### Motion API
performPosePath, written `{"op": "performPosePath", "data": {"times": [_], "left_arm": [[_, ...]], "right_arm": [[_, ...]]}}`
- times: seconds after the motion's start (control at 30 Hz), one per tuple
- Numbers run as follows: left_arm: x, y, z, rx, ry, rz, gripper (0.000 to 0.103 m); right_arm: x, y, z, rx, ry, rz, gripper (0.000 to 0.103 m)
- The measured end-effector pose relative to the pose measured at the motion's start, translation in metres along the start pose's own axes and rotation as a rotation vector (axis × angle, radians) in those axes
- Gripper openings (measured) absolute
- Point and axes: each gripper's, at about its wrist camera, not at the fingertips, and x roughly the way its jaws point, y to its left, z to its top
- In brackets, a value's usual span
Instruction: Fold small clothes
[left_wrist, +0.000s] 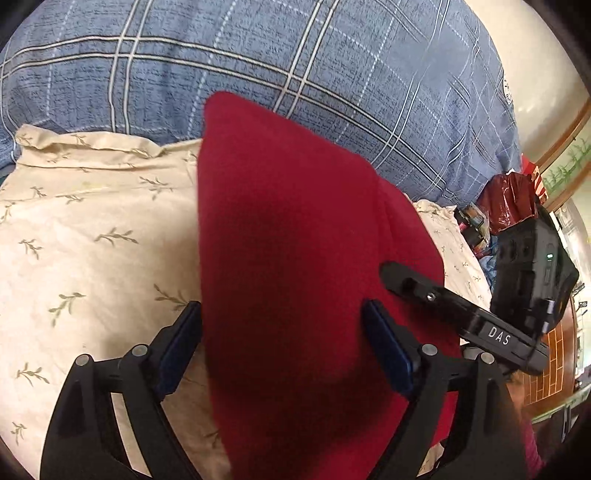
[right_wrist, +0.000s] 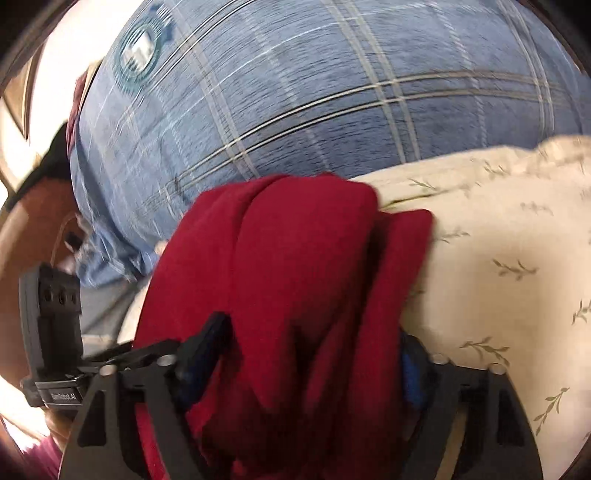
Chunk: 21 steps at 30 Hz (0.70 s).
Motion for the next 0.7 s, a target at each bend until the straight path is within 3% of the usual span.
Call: {"op": "performPosePath", "data": {"times": [0.03,0.1,0.17,0.3,0.43,0.5,0.6,0.63,0.7], "left_arm": [[-0.002,-0.004,0.0,0.014,-0.001,-0.005,0.073],[-0.01,-0.013,0.0,0.054,-0.009,0.005,0.059],[-0.024,-0.018,-0.001,0.079,-0.005,-0.003,0.053],[-0.068,-0.017,-0.011,0.069,-0.001,-0.02,0.052],[-0.112,-0.006,-0.033,0.072,-0.012,0.042,0.053],[-0.119,0.006,-0.05,0.053,-0.015,0.097,0.053],[-0.105,0.033,-0.074,0.001,0.038,0.185,0.055],[-0.102,0.041,-0.078,-0.021,0.034,0.189,0.062],[-0.11,0.051,-0.084,-0.06,-0.021,0.174,0.07]], "right_arm": [[-0.003,0.003,0.0,0.0,-0.007,0.0,0.055],[-0.012,0.007,0.001,0.006,-0.013,0.004,0.043],[-0.025,0.017,0.0,-0.002,-0.021,0.019,0.041],[-0.048,0.057,-0.007,-0.056,-0.011,0.051,0.041],[-0.054,0.088,-0.023,-0.067,0.037,0.118,0.042],[-0.043,0.102,-0.036,-0.079,0.06,0.131,0.05],[-0.013,0.114,-0.053,-0.134,0.135,0.003,0.054],[-0.01,0.115,-0.056,-0.15,0.141,-0.054,0.058],[-0.023,0.119,-0.059,-0.166,0.098,-0.072,0.058]]}}
